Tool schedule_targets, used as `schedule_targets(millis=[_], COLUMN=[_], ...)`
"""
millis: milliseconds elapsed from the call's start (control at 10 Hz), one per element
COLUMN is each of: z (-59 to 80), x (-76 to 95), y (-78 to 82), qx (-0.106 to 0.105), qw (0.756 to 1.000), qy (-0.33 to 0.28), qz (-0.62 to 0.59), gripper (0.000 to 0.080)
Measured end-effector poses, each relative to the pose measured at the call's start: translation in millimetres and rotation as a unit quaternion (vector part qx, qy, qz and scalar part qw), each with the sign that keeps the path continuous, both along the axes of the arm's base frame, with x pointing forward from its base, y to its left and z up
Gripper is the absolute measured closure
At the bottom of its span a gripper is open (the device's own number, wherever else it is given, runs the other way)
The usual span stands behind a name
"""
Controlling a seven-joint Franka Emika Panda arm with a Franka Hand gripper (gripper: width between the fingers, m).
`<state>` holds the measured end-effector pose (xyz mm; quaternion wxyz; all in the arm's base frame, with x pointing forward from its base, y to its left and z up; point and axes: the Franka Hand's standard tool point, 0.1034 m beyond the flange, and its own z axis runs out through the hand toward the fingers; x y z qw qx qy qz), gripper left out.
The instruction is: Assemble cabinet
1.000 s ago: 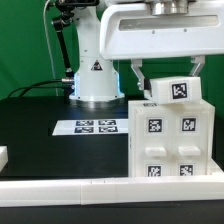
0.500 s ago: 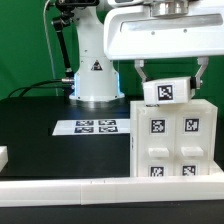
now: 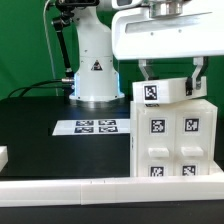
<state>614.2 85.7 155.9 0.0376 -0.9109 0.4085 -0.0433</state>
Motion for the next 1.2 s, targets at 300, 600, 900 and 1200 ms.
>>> schedule_targets(millis=[300,600,900,1200], z=[0.6,1.2,-0.1,0.1], x=[-3.9,-2.2,-0.6,0.4], y=[1.1,5.0,3.7,2.5], qx=[0.029,0.053,0.069,0.095], qw=[0.981,0.946,0.907,0.849], qy=[0.007,0.008,0.015,0.028], qz=[-0.189,-0.32,-0.414,-0.518], gripper=[0.0239,0.0239,0.0239,0.0239])
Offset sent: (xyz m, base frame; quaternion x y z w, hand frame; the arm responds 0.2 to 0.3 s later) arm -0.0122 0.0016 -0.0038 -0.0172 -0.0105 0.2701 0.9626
